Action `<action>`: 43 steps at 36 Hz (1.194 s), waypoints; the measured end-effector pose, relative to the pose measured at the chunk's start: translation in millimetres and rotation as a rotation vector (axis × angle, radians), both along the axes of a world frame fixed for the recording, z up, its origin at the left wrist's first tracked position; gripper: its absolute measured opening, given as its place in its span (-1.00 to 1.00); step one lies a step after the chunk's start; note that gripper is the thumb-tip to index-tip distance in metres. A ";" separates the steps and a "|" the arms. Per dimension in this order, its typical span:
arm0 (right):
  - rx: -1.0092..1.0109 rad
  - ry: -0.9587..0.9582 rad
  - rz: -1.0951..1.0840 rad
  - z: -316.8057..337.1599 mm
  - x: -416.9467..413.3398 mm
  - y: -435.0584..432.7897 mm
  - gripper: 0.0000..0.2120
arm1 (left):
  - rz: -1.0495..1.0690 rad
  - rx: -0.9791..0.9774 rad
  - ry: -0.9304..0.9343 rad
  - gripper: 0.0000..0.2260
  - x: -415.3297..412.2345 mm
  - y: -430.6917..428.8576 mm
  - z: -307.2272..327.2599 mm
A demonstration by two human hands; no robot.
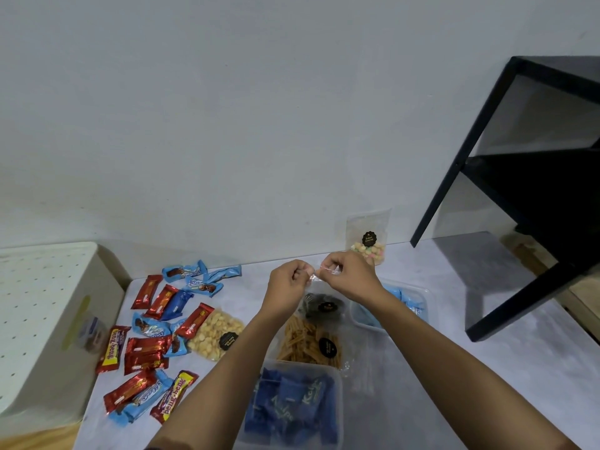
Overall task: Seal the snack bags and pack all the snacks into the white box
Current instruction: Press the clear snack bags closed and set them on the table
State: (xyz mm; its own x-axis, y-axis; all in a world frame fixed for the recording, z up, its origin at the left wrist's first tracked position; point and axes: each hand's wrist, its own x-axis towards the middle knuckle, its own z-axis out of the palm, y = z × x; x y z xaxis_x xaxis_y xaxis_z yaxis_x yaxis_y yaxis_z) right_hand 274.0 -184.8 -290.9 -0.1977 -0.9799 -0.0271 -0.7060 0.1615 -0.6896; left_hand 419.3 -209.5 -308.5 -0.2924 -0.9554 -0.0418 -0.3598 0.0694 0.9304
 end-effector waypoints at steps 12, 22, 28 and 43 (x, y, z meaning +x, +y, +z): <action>0.070 -0.232 0.047 13.6 -20.1 2.9 -0.96 | 0.074 0.048 0.178 -0.93 19.2 -9.8 1.6; -0.057 -0.177 -0.101 4.6 -17.6 2.0 -0.97 | 0.324 0.002 0.106 -0.80 0.3 -5.3 3.0; -0.135 -0.030 -0.005 4.2 -17.1 10.0 -0.93 | 0.284 0.181 0.143 -0.70 -11.3 2.4 2.8; 0.022 -0.279 0.067 3.6 -20.2 5.3 -0.87 | 0.123 0.319 0.327 -0.88 -13.1 1.7 3.6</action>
State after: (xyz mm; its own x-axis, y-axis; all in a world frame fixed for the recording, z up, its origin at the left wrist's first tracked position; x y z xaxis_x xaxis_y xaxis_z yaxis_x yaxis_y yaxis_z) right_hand 253.8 -179.6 -287.3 -0.1140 -0.9891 -0.0931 -0.4992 0.1381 -0.8554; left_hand 406.2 -207.7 -304.9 -0.2243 -0.9381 -0.2639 -0.0322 -0.2635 0.9641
